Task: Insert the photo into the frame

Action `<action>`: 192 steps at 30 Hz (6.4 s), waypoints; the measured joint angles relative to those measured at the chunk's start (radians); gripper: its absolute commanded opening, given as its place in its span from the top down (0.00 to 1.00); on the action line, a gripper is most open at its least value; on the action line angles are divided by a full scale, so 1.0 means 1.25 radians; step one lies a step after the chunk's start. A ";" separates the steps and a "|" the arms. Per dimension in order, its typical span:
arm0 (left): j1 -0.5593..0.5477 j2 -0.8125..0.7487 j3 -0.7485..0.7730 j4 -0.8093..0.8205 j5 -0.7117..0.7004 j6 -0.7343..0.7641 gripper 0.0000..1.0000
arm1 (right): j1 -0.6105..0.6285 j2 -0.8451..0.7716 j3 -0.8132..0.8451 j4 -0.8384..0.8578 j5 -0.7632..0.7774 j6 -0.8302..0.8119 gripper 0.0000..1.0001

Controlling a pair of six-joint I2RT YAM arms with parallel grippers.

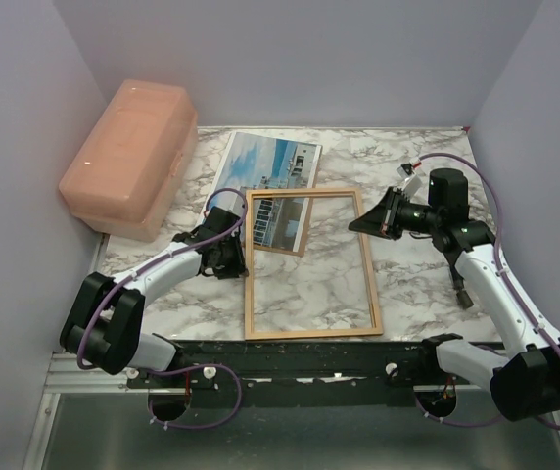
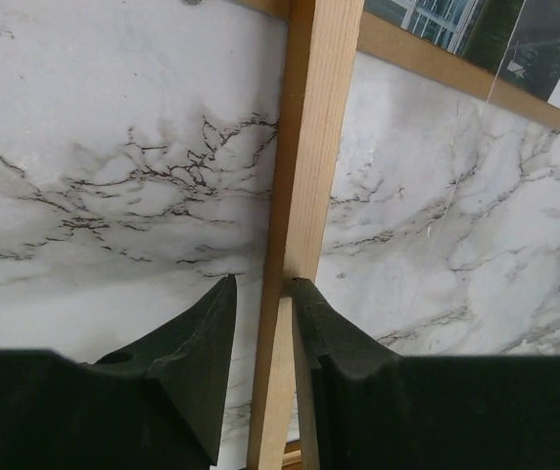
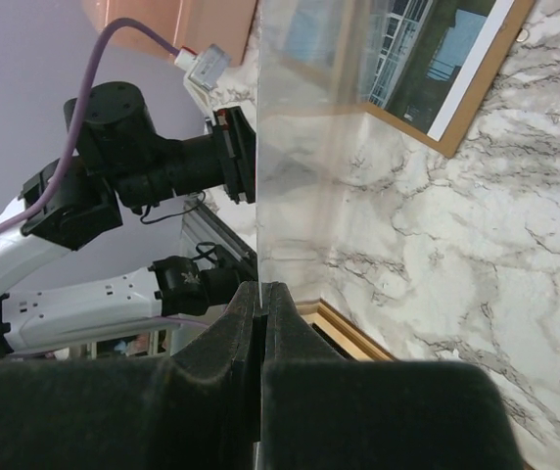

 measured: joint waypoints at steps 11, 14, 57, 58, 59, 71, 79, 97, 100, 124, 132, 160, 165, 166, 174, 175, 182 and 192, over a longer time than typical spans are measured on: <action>0.000 0.018 0.002 0.010 0.003 -0.005 0.79 | 0.000 0.009 -0.028 0.080 -0.060 0.043 0.99; 0.000 0.020 0.004 0.011 0.005 -0.005 0.81 | 0.000 0.016 -0.043 0.101 -0.068 0.052 0.99; 0.000 0.044 0.017 0.023 0.024 -0.005 0.85 | 0.000 0.074 -0.147 0.270 -0.093 0.108 0.99; 0.000 0.045 0.017 0.023 0.025 -0.005 0.85 | 0.000 0.075 -0.147 0.266 -0.090 0.102 0.99; 0.000 0.045 0.017 0.023 0.025 -0.005 0.85 | 0.000 0.075 -0.147 0.261 -0.089 0.098 0.99; 0.000 0.046 0.018 0.023 0.027 -0.005 0.86 | 0.000 0.038 -0.148 0.225 -0.043 0.072 0.99; 0.000 0.049 0.020 0.024 0.027 -0.005 0.86 | 0.000 0.018 -0.161 0.224 -0.031 0.068 0.99; 0.000 0.062 0.027 0.033 0.038 -0.005 0.89 | 0.000 0.040 -0.168 0.282 -0.057 0.121 0.99; 0.001 0.064 0.029 0.032 0.039 -0.005 0.89 | 0.000 0.050 -0.168 0.293 -0.061 0.128 0.99; 0.002 0.075 0.035 0.037 0.049 -0.002 0.91 | -0.004 0.082 -0.167 0.275 -0.051 0.068 0.99; 0.002 0.078 0.040 0.032 0.050 0.006 0.91 | -0.010 0.082 -0.166 0.132 0.070 -0.036 0.99; 0.005 0.086 0.053 0.019 0.050 0.031 0.93 | -0.022 0.139 -0.288 0.329 0.021 -0.003 0.99; 0.007 0.087 0.053 0.018 0.051 0.031 0.93 | -0.022 0.116 -0.299 0.387 -0.026 0.021 0.99; 0.007 0.087 0.054 0.019 0.051 0.031 0.93 | -0.022 0.110 -0.299 0.394 -0.034 0.025 0.99; 0.007 0.088 0.054 0.018 0.051 0.031 0.94 | -0.020 0.087 -0.303 0.421 -0.061 0.034 0.99; 0.007 0.088 0.054 0.018 0.051 0.031 0.94 | -0.020 0.088 -0.306 0.425 -0.061 0.034 0.99; 0.007 0.088 0.054 0.018 0.051 0.031 0.94 | -0.020 0.086 -0.325 0.449 -0.061 0.040 0.99; 0.008 0.090 0.055 0.017 0.052 0.033 0.94 | -0.020 0.095 -0.325 0.435 -0.037 0.004 0.99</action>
